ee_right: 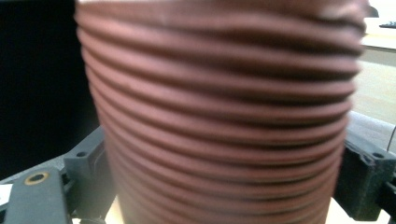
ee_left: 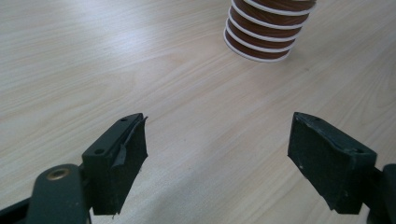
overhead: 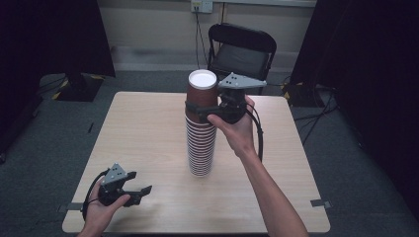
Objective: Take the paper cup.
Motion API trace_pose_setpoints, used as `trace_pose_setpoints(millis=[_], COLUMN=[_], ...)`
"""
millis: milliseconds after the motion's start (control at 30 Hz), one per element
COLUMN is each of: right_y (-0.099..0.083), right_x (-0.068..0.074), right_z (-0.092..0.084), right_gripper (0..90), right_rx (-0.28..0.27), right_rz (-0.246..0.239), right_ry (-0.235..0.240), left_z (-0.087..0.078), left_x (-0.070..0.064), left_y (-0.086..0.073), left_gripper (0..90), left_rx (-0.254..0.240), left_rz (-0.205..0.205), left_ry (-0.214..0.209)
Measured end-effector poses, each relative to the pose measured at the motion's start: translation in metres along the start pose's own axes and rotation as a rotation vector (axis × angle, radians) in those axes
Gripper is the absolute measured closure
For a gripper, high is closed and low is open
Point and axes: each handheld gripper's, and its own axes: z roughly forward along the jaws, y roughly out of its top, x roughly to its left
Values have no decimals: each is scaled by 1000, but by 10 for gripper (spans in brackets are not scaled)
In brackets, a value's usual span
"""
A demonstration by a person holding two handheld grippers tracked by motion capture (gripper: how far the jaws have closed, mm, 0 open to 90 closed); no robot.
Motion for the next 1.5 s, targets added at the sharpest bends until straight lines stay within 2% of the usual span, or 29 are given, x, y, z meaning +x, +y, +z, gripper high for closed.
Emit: trace_pose_setpoints(millis=[133,233,533,600,1067,1500], right_y=[-6,-9,-10,-10,-9,-1], right_x=[-1,-1,0,1,1,1], right_z=[5,6,6,7,7,3], right_gripper=[103,101,97,96,110,116], right_rx=[16,5,5,17,9,-54], right_rz=[-6,-9,-21,-40,-36,-13], right_ry=[4,1,-4,-15,-15,-4], left_z=[-1,-1,-1,-1,-1,-2], left_x=[1,2,2,2,4,6], left_y=[0,0,0,0,-1,-2], left_gripper=[193,194,198,197,198,198], left_rx=[0,-2,-1,-2,1,3], left_rz=[3,6,5,4,-2,-15], left_ry=[4,7,8,8,12,24])
